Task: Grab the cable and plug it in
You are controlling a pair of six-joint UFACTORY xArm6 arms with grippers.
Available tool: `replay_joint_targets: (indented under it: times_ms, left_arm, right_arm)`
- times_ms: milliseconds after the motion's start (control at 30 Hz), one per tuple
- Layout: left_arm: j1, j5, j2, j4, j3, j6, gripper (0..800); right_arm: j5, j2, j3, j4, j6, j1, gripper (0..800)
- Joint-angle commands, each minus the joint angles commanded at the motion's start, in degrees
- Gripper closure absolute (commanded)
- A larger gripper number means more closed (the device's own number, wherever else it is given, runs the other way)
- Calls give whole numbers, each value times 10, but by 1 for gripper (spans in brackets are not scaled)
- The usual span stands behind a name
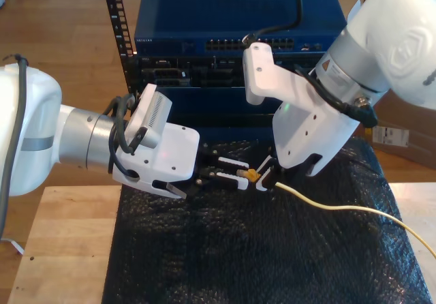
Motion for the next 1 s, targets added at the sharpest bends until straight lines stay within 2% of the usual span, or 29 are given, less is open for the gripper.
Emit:
replay_joint_targets:
  times_ms: [133,267,333,400,500,600,667,700,767,933,1000]
  left_arm:
    - [0,-1,0,0,0,-5,770]
    - [0,-2,0,0,0,-10,783]
    - [0,-3,0,0,-1,-11,794]
    - [1,-4,-1,0,-1,-14,797]
    - [1,-6,-1,1,-1,-25,798]
    - [4,-8,-1,0,-2,-34,798]
    - [4,-2,8,0,-3,-40,799]
    - [4,3,23,2,-5,-45,799]
    - [8,11,42,2,-6,-57,799]
    - [25,43,68,1,-13,-98,799]
    - [33,40,69,1,-15,-117,799]
  right_arm:
    - [0,0,0,0,0,0,789]
    - [0,-1,0,0,0,0,780]
    - [0,-1,0,0,0,-1,743]
    - [0,-1,-1,0,-1,-1,628]
    - [0,-2,-4,-1,-16,-4,361]
    - [-4,-1,-6,-3,-41,-4,152]
    - [-4,2,-9,-3,-42,-12,57]
    - [-4,4,-10,-2,-42,-22,18]
    - [-4,11,-10,7,-42,-45,6]
    - [-3,19,-16,52,-49,-94,2]
    - [-3,18,-27,60,-49,-98,2]
